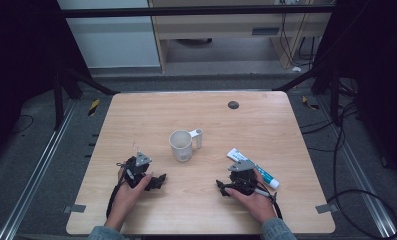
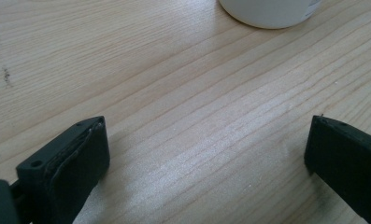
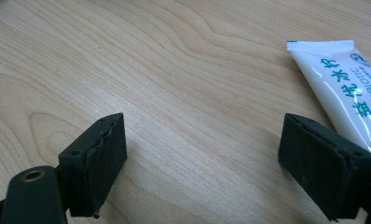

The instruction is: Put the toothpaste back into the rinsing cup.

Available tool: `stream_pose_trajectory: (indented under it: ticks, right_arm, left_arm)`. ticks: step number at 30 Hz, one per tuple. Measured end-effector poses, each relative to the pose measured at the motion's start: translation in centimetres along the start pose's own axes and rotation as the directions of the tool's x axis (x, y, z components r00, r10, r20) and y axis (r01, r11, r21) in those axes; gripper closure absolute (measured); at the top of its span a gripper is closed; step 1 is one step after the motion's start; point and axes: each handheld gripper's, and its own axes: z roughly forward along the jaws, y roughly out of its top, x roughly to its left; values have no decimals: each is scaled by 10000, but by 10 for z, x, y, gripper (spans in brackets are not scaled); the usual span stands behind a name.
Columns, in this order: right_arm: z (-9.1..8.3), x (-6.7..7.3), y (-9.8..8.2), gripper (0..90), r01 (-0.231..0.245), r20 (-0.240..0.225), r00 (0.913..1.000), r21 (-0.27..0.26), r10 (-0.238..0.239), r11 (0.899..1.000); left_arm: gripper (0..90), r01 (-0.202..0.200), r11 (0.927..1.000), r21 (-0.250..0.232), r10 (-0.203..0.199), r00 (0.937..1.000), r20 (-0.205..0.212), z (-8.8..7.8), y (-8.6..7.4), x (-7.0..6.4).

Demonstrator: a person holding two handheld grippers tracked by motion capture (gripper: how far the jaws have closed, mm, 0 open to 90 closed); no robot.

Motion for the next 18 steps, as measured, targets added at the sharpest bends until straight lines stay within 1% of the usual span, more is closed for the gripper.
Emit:
stream_pose_trajectory:
  ticks: [4,6,8,9,11,13,14,15,16,17,18]
  right_arm:
    - [1,1,1,158,-90,89,9999,-13,90,10000]
    - [-1,2,2,208,-160,174,9997,83,158,9998]
    - [-4,4,3,208,-139,110,9998,150,137,9998]
    - [-9,8,4,213,-47,95,9999,268,44,9996]
    - [-13,9,7,219,169,134,9998,442,-175,9989]
    - [-20,10,11,233,443,293,9985,635,-463,9970]
    - [-29,9,18,246,580,423,9972,721,-611,9957]
    - [-29,9,18,246,580,423,9972,721,-611,9957]
    - [-38,5,25,267,707,510,9959,764,-747,9946]
    - [-38,5,25,267,707,510,9959,764,-747,9946]
    - [-43,3,29,271,772,577,9949,876,-824,9932]
  left_arm:
    - [0,-22,10000,21,22,10000,4,0,0,0]
    - [0,-27,10000,27,27,10000,13,0,0,0]
    - [0,-21,10000,23,21,10000,13,0,0,0]
    - [0,-22,10000,27,22,10000,13,0,0,0]
    - [0,-23,10000,28,23,10000,7,0,0,0]
    - [0,-22,10000,28,22,10000,2,0,0,0]
    - [0,-17,10000,31,17,10000,2,0,0,0]
    - [0,-17,10000,31,17,10000,2,0,0,0]
    - [0,-25,10000,40,25,10000,0,0,0,0]
    - [0,-25,10000,40,25,10000,0,0,0,0]
    - [0,-23,10000,33,23,10000,10,0,0,0]
